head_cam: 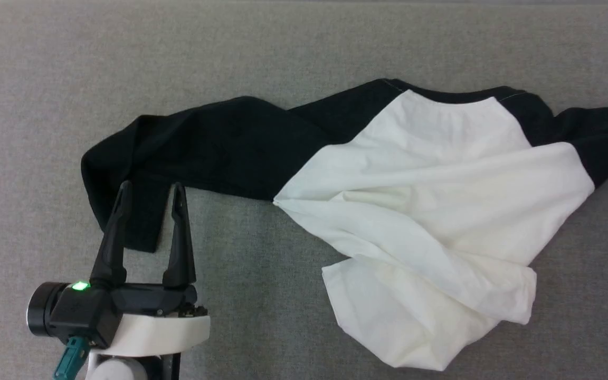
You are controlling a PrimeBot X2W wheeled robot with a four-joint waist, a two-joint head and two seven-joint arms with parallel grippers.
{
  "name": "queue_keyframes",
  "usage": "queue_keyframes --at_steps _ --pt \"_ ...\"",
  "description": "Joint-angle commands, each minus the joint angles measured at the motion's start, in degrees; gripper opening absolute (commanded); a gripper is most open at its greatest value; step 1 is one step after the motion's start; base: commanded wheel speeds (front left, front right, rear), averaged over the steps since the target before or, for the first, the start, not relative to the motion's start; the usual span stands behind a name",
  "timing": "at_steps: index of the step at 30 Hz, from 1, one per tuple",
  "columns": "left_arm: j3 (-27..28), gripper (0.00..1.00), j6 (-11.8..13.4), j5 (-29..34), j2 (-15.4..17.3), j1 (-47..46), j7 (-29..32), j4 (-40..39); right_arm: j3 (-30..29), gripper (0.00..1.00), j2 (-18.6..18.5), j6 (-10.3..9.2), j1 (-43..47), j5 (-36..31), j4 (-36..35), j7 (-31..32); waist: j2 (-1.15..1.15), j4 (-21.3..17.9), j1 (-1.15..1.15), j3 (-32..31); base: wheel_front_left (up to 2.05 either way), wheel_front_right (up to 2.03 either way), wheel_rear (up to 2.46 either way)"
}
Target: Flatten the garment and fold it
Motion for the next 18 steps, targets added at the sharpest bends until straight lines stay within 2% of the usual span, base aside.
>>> queue_keyframes --at_steps 1,4,9,14,16,18 --pt "0.30 1.00 -0.59 0.61 -0.21 0.67 -0.27 0.33 -1.92 1.00 1.89 -0.11 0.92 -0.10 -1.05 -2.00 0.00 -1.58 0.00 -3.45 0.00 0.00 0.00" --pt "0.67 1.00 -0.65 0.70 -0.22 1.90 -0.27 0.47 -5.93 1.00 6.80 -0.11 3.36 -0.26 -4.12 -6.56 0.00 -2.24 0.00 -5.84 0.00 0.00 0.00" --pt "1.11 1.00 -0.82 0.78 -0.23 4.30 -0.27 0.24 -13.21 1.00 20.37 -0.11 10.08 -0.44 -12.01 -16.55 0.00 -3.28 0.00 -9.13 0.00 0.00 0.00" --pt "1.33 1.00 -0.88 0.83 -0.25 6.54 -0.27 -0.59 -15.80 1.00 32.59 -0.11 19.19 -2.50 -18.04 -25.89 0.00 -3.92 0.00 -11.40 0.00 0.00 0.00" --pt "1.30 1.00 -0.88 0.87 -0.26 7.37 -0.27 -0.94 -16.23 1.00 35.63 -0.11 23.09 -3.40 -19.65 -28.84 0.00 -4.06 0.00 -11.83 0.00 0.00 0.00" --pt "1.24 1.00 -0.90 0.99 -0.26 7.75 -0.27 -1.02 -16.60 1.00 36.56 -0.11 24.88 -3.45 -20.28 -30.24 0.00 -4.14 0.00 -11.96 0.00 0.00 0.00"
